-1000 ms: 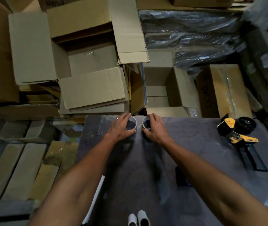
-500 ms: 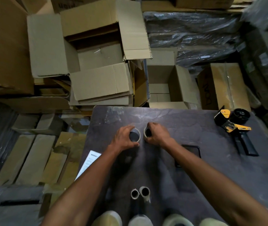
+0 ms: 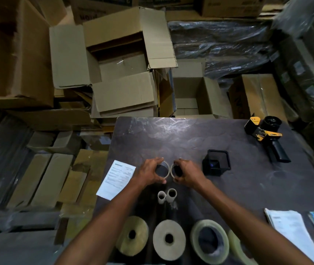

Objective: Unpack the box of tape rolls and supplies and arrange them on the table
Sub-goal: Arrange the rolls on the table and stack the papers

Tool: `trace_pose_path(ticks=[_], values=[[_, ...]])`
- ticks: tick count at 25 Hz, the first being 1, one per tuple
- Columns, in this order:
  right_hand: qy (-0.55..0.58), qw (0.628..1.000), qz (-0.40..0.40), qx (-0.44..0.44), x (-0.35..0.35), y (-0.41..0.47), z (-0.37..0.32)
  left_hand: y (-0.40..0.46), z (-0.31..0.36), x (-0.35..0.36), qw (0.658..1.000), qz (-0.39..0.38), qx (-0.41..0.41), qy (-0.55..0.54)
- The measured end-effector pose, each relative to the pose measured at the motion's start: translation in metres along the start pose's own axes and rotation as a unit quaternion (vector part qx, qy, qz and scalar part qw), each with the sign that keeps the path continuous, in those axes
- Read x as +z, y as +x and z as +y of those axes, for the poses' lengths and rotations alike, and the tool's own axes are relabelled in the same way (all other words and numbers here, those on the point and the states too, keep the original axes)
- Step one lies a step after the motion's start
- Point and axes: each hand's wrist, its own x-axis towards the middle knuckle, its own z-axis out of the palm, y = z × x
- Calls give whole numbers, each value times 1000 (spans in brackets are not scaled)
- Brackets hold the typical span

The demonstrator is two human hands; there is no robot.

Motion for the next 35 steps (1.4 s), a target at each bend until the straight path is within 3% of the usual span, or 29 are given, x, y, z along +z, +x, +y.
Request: trace_pose_path(ticks=[17,27,35], values=[[64,997,-23,34,-2,-52,-16,-47,-2,0,1000,-17,11,4],[125,984,75,106,7,-121,-10,-113,-34,-11,998,48,49,-10],[204,975,38,84,44,-191,-43,-172,-67,22,998,52,39,-6]])
